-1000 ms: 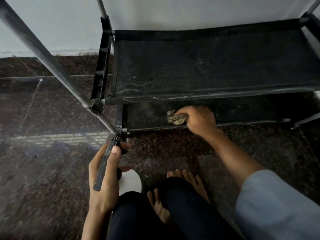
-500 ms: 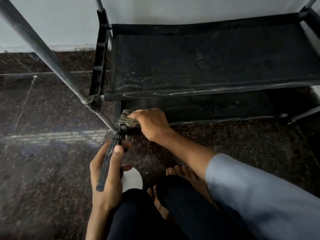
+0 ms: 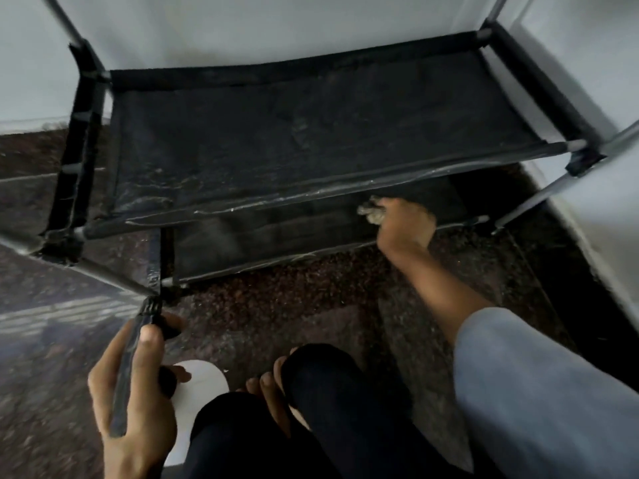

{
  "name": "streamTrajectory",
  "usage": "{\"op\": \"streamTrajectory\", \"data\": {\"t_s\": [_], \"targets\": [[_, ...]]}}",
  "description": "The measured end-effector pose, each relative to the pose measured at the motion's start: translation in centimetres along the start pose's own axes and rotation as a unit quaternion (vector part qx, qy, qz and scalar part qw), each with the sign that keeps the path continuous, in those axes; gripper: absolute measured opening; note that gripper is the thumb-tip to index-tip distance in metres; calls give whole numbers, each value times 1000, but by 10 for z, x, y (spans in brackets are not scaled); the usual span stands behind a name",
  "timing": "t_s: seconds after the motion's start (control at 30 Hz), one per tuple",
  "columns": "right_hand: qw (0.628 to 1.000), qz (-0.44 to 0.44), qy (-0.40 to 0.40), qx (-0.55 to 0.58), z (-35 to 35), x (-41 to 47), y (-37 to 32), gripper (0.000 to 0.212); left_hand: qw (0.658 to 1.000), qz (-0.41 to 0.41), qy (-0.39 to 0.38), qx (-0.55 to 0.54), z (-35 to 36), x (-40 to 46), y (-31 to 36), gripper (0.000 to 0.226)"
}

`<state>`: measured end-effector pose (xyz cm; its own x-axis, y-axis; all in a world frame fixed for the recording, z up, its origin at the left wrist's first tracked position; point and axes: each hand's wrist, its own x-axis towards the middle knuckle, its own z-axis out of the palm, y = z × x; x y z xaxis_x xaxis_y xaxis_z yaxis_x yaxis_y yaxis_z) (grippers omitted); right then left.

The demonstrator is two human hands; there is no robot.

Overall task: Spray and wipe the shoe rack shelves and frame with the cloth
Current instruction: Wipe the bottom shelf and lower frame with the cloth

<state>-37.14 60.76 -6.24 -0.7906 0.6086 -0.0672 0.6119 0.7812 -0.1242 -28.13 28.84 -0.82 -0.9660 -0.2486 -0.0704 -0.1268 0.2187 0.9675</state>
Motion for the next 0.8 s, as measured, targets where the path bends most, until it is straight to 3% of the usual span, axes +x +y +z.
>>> {"op": "streamTrajectory", "data": {"t_s": [0.1,0.2,0.3,0.47,0.63,0.8], "targets": [[989,-142,-36,34,9,-24,-49,39,999,-10,-40,-20,12,19,3,72],[936,-335,-93,50,14,-50,-93,41,996,30,-78,-16,30,31,13,65],[915,-389,-100,37,9,-38,-87,46,993,52,-105,-21,53,28,25,64],[954,-290,-57,42,1,2,-10,41,981,137,-135,-20,88,25,39,34],[997,-71,-9,-31,-18,50,86,44,970,160,-183,-10,116,13,46,31],[996,-13,-18,-90,-21,66,72,31,967,153,-203,-3,126,6,52,31]]}}
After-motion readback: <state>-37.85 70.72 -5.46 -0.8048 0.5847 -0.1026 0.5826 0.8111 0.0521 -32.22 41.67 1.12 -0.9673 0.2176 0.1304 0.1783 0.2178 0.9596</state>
